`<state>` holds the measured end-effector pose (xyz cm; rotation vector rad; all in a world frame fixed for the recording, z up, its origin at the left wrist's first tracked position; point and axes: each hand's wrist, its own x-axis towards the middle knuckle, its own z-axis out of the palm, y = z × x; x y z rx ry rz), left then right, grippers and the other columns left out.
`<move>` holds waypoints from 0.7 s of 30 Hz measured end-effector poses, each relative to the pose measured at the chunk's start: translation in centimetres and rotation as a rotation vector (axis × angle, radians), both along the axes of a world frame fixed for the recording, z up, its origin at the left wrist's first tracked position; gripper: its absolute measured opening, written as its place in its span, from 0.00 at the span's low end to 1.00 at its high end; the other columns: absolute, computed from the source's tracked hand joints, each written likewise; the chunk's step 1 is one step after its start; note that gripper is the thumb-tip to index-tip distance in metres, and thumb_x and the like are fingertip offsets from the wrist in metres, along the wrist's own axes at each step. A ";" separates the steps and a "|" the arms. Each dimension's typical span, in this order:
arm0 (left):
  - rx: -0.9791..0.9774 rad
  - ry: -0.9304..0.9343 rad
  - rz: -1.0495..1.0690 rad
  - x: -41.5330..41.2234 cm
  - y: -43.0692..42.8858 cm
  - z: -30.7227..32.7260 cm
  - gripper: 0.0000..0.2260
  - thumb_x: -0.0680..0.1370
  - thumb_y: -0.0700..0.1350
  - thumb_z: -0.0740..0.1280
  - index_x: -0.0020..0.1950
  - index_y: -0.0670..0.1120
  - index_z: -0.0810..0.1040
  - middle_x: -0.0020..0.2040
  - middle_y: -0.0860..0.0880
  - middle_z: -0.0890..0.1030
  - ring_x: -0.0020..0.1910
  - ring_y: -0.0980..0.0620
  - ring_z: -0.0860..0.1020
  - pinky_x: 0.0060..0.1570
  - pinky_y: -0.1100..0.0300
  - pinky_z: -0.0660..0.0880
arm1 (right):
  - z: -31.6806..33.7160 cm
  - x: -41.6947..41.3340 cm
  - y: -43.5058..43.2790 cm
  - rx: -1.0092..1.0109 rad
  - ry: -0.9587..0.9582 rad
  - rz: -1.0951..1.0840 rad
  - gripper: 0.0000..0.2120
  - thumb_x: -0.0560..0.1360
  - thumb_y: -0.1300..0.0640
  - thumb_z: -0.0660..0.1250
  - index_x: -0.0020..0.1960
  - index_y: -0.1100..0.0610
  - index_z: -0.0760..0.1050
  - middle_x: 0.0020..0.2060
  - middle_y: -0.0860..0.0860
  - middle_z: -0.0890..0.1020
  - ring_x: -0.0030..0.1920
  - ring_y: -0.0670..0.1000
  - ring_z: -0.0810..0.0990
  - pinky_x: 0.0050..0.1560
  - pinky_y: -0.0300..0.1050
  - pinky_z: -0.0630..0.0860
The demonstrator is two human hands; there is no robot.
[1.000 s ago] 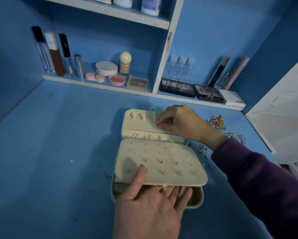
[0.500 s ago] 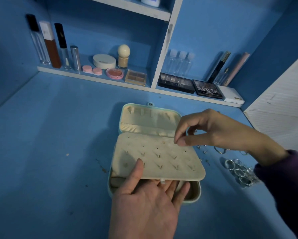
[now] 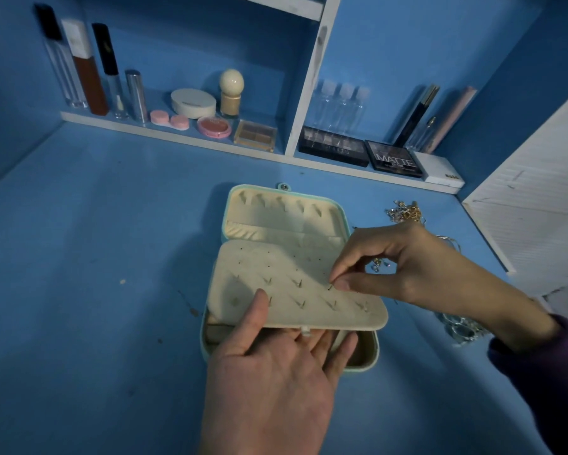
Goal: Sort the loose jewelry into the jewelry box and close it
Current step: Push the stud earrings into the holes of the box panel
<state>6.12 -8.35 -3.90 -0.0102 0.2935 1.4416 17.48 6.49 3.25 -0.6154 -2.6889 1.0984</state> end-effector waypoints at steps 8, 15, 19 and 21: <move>-0.018 -0.019 0.001 0.1 0.0 0.2 0.32 0.58 0.54 0.80 0.58 0.40 0.81 0.63 0.41 0.78 0.59 0.45 0.78 0.57 0.47 0.72 | -0.2 -0.2 -0.3 0.161 0.026 0.046 0.04 0.70 0.59 0.71 0.44 0.57 0.83 0.38 0.46 0.83 0.39 0.45 0.80 0.42 0.33 0.74; 0.020 -0.010 -0.009 0.0 -0.2 -0.1 0.34 0.56 0.50 0.81 0.58 0.38 0.80 0.63 0.39 0.78 0.60 0.44 0.78 0.58 0.45 0.71 | -0.2 -0.5 -0.6 0.314 -0.006 0.138 0.06 0.72 0.56 0.69 0.44 0.57 0.83 0.37 0.47 0.81 0.40 0.45 0.78 0.41 0.38 0.75; 0.005 0.033 -0.004 0.0 -0.2 0.1 0.35 0.54 0.50 0.82 0.58 0.38 0.81 0.63 0.40 0.78 0.59 0.44 0.78 0.58 0.46 0.71 | 0.5 -0.5 -0.4 0.275 -0.052 0.145 0.05 0.72 0.57 0.70 0.47 0.55 0.83 0.39 0.47 0.82 0.40 0.45 0.80 0.41 0.37 0.77; -0.018 0.030 0.007 0.0 -0.2 0.1 0.35 0.54 0.50 0.82 0.57 0.38 0.81 0.63 0.40 0.78 0.59 0.44 0.78 0.57 0.46 0.71 | 0.8 -0.6 -0.3 0.279 -0.076 0.155 0.05 0.72 0.57 0.70 0.47 0.55 0.82 0.40 0.46 0.82 0.39 0.44 0.80 0.41 0.35 0.76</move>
